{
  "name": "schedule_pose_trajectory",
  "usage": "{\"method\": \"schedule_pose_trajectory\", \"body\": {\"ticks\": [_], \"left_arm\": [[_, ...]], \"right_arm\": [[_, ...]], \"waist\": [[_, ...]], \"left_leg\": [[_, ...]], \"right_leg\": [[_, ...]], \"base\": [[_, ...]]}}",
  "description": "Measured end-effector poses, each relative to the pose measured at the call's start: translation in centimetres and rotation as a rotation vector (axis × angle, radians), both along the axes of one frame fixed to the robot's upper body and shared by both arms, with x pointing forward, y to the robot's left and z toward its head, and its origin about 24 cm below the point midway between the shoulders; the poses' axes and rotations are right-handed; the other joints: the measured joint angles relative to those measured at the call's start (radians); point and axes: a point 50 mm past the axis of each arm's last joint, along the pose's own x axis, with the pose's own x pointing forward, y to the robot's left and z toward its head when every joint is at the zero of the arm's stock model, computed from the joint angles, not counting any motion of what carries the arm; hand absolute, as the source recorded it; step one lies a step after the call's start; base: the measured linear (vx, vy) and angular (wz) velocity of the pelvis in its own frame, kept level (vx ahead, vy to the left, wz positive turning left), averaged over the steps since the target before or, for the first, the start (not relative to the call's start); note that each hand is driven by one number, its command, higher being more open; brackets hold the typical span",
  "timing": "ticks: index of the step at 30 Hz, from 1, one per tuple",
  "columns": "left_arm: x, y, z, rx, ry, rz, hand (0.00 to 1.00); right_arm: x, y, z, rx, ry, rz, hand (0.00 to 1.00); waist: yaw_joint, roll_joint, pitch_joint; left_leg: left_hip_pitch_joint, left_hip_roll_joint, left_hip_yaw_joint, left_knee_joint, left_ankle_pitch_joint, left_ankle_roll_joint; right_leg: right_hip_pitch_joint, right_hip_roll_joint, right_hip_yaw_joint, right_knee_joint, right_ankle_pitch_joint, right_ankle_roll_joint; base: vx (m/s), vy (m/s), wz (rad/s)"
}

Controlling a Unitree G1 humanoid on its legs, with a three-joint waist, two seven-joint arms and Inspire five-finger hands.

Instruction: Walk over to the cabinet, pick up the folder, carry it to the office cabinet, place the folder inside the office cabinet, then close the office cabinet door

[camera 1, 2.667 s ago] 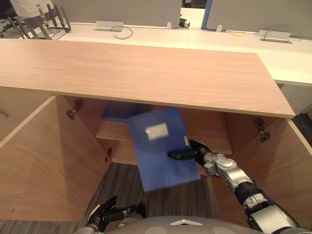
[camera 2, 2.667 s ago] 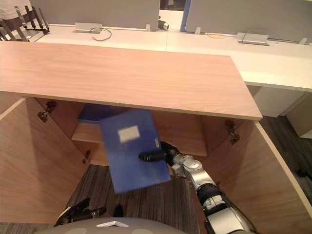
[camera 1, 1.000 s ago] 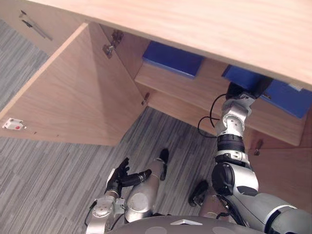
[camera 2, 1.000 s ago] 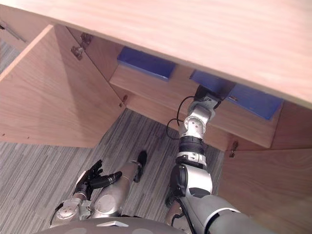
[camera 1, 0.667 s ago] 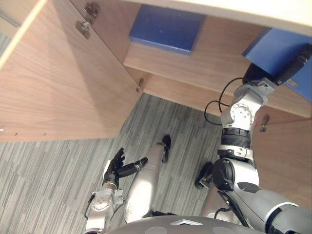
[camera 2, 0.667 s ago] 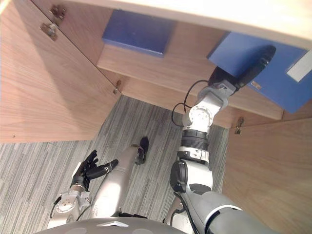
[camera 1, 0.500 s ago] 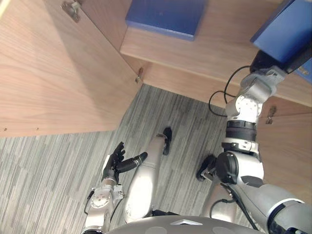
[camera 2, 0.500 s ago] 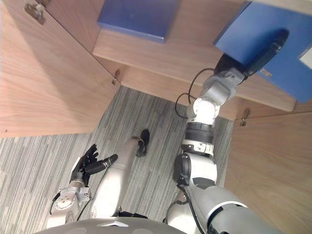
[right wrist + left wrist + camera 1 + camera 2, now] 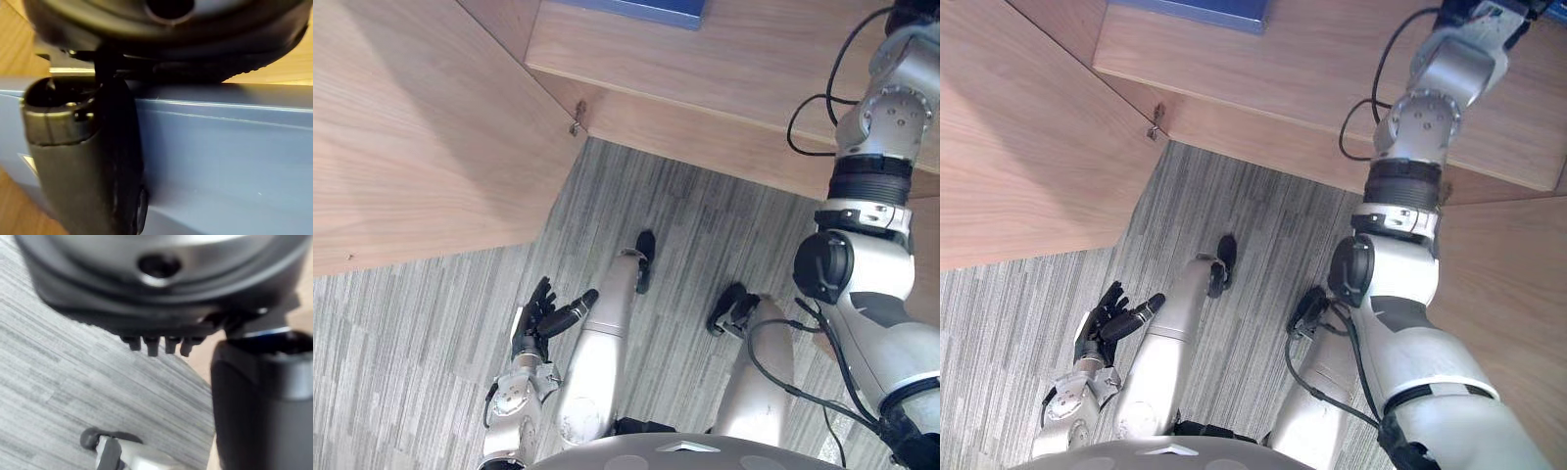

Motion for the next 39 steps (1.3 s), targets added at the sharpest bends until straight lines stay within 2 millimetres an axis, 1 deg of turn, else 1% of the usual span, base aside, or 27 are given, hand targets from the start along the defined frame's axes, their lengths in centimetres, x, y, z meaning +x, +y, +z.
{"method": "schedule_pose_trajectory", "body": {"ticks": [2,4,6,8,9,11,14,22,25,26,30,33,39], "left_arm": [[-0.2,0.2,-0.4,0.015,0.034,0.028,1.0],[-0.8,0.4,-1.5,0.032,0.11,0.048,1.0],[-1.9,0.5,-2.9,0.035,0.214,0.067,1.0],[-2.3,0.4,-3.4,0.027,0.252,0.068,1.0],[-2.3,0.3,-3.4,0.023,0.254,0.071,1.0],[-2.1,0.3,-3.3,0.022,0.243,0.073,1.0],[-1.9,0.2,-3.1,0.024,0.229,0.071,1.0],[-2.0,0.4,-3.2,0.053,0.237,0.065,1.0],[-2.0,0.2,-3.2,0.05,0.239,0.079,1.0],[-2.0,0.1,-3.3,0.051,0.243,0.083,1.0],[-2.1,0.1,-3.3,0.05,0.247,0.085,1.0],[-2.0,0.0,-3.3,0.045,0.245,0.085,1.0],[-1.9,-0.1,-3.3,0.044,0.243,0.083,1.0]], "right_arm": [[0.4,0.2,-0.1,0.001,0.026,0.018,0.0],[0.8,0.4,-0.1,0.007,0.042,0.029,0.0],[0.7,0.6,0.3,0.012,0.033,0.036,0.0],[0.6,0.8,1.2,0.016,0.009,0.04,0.0],[0.4,0.8,1.5,0.019,-0.002,0.039,0.0],[0.4,0.8,1.6,0.022,-0.006,0.038,0.0],[0.3,0.8,1.7,0.029,-0.01,0.033,0.0],[-0.1,0.2,2.1,0.061,-0.029,0.009,0.0],[-0.3,-0.4,2.3,0.082,-0.032,0.013,0.0],[-0.2,-0.4,2.2,0.087,-0.027,0.015,1.0],[-0.2,-0.5,2.2,0.094,-0.028,0.007,1.0],[-0.2,-0.7,2.1,0.095,-0.022,0.001,1.0],[0.3,-0.5,1.7,0.067,0.008,0.013,1.0]], "waist": [[0.0,0.0,0.0],[0.001,0.001,0.004],[0.002,0.002,0.009],[0.004,0.004,0.013],[0.009,0.003,0.02],[0.022,0.003,0.02],[0.031,0.003,0.02],[0.029,0.005,0.021],[0.035,0.013,0.025],[0.039,0.014,0.025],[0.047,0.017,0.023],[0.054,0.026,0.022],[0.054,0.028,0.021]], "left_leg": [[-0.004,0.0,-0.003,0.002,0.0,-0.001],[-0.007,0.0,-0.007,0.005,-0.001,-0.002],[-0.025,0.0,-0.019,0.015,-0.001,-0.007],[-0.039,0.0,-0.026,0.018,0.003,-0.012],[-0.041,-0.002,-0.028,0.017,0.005,-0.014],[-0.041,-0.006,-0.032,0.015,0.009,-0.021],[-0.042,-0.014,-0.042,0.003,0.017,-0.035],[-0.075,-0.034,-0.083,-0.022,0.057,-0.051],[-0.081,-0.043,-0.087,-0.019,0.062,-0.054],[-0.083,-0.043,-0.089,-0.02,0.064,-0.057],[-0.106,-0.042,-0.097,-0.009,0.065,-0.061],[-0.123,-0.042,-0.105,0.016,0.061,-0.066],[-0.127,-0.043,-0.113,0.015,0.066,-0.082]], "right_leg": [[-0.002,0.0,-0.001,0.003,-0.002,-0.002],[-0.004,0.0,-0.005,0.006,-0.005,-0.004],[-0.012,0.0,-0.015,0.014,-0.008,-0.01],[-0.023,0.0,-0.023,0.02,-0.01,-0.013],[-0.025,-0.001,-0.024,0.027,-0.012,-0.017],[-0.029,-0.005,-0.024,0.036,-0.017,-0.021],[-0.03,-0.013,-0.037,0.045,-0.025,-0.03],[-0.052,-0.025,-0.077,0.063,-0.038,-0.051],[-0.06,-0.035,-0.079,0.082,-0.049,-0.056],[-0.064,-0.035,-0.08,0.084,-0.05,-0.058],[-0.084,-0.033,-0.083,0.101,-0.055,-0.065],[-0.095,-0.034,-0.085,0.124,-0.064,-0.069],[-0.102,-0.035,-0.089,0.141,-0.071,-0.076]], "base": [[0.0,-0.011,0.02],[-0.01,-0.015,0.03],[-0.03,-0.003,0.06],[-0.04,-0.006,0.1],[-0.06,-0.022,0.1],[-0.06,-0.041,0.09],[-0.05,-0.043,0.14],[-0.03,-0.035,0.16],[-0.02,-0.019,0.13],[-0.03,-0.013,0.02],[-0.02,-0.004,0.01],[-0.03,0.011,0.04],[-0.04,0.006,0.03]]}}
